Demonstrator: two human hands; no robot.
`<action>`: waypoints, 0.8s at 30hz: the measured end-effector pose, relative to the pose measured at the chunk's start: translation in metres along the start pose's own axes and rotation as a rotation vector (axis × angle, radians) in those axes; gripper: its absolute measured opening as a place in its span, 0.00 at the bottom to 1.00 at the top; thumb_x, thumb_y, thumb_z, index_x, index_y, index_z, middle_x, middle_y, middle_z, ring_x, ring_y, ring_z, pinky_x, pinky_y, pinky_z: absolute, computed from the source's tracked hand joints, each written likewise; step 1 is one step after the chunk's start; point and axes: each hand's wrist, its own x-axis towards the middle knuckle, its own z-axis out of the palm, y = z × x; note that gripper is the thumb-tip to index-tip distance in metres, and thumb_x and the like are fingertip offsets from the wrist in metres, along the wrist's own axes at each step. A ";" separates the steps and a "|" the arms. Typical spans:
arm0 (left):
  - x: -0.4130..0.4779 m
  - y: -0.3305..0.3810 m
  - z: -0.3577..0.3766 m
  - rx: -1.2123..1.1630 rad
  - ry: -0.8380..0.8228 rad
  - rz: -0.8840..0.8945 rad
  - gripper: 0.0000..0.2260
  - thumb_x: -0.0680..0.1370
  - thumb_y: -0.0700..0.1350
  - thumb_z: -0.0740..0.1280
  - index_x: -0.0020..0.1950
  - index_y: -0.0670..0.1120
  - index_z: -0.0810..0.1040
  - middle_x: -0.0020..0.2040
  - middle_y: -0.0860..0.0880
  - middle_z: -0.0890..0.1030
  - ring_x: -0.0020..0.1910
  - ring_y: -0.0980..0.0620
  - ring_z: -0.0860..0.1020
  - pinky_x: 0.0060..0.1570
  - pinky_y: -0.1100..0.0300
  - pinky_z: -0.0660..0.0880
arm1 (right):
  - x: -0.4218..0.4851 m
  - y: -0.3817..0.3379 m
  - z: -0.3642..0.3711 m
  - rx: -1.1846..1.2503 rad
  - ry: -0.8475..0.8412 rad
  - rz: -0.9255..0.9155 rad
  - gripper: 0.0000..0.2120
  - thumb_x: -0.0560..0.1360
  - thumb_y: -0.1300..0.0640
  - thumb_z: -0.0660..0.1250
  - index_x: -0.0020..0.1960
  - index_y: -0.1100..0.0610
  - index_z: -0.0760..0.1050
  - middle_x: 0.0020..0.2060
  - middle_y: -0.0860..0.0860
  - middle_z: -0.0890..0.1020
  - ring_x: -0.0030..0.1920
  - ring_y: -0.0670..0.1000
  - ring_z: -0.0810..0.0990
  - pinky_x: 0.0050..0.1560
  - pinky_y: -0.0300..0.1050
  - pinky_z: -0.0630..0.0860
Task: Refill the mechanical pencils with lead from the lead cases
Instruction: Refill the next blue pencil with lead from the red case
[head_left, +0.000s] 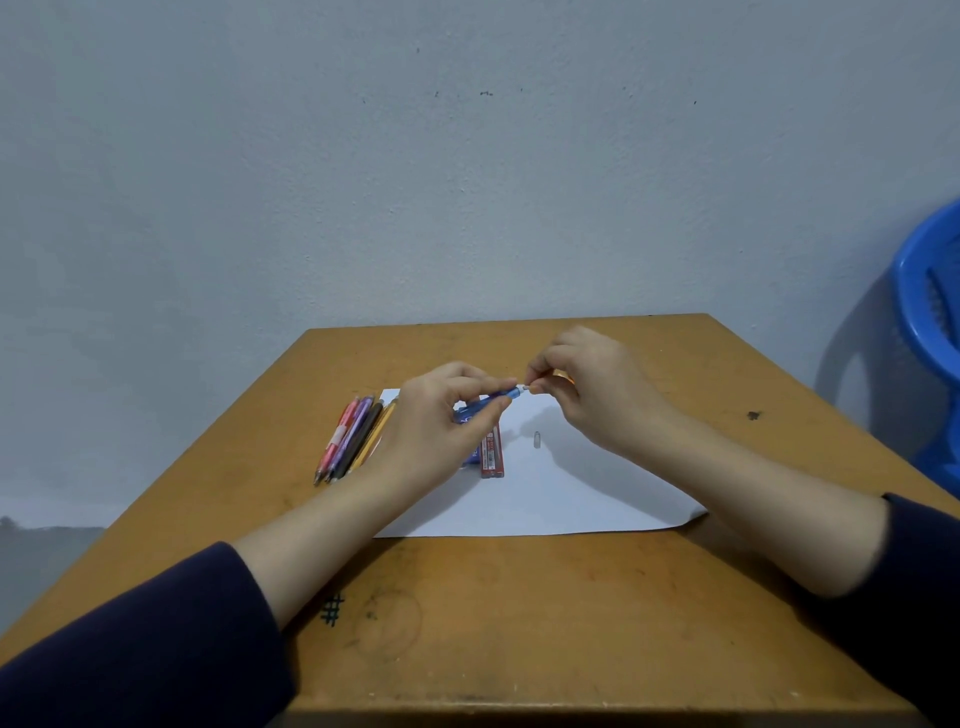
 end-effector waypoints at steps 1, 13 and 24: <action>0.000 0.000 0.000 -0.001 0.006 0.006 0.09 0.75 0.41 0.71 0.55 0.48 0.83 0.45 0.54 0.80 0.42 0.63 0.76 0.36 0.75 0.68 | 0.000 0.000 0.000 -0.009 0.011 -0.018 0.03 0.70 0.64 0.70 0.41 0.58 0.81 0.36 0.50 0.80 0.42 0.54 0.76 0.41 0.45 0.67; 0.001 -0.005 0.000 0.039 0.036 0.049 0.07 0.72 0.39 0.73 0.50 0.45 0.85 0.43 0.53 0.80 0.42 0.63 0.75 0.36 0.76 0.68 | -0.002 -0.001 0.003 -0.260 0.113 -0.206 0.05 0.70 0.59 0.66 0.37 0.55 0.79 0.33 0.49 0.80 0.38 0.53 0.79 0.38 0.44 0.71; 0.002 -0.006 0.000 0.028 0.081 0.126 0.08 0.72 0.38 0.74 0.50 0.45 0.85 0.44 0.49 0.81 0.43 0.68 0.75 0.37 0.77 0.66 | 0.000 0.001 -0.001 0.206 0.012 0.171 0.03 0.71 0.54 0.73 0.41 0.53 0.82 0.36 0.43 0.78 0.40 0.41 0.73 0.40 0.36 0.67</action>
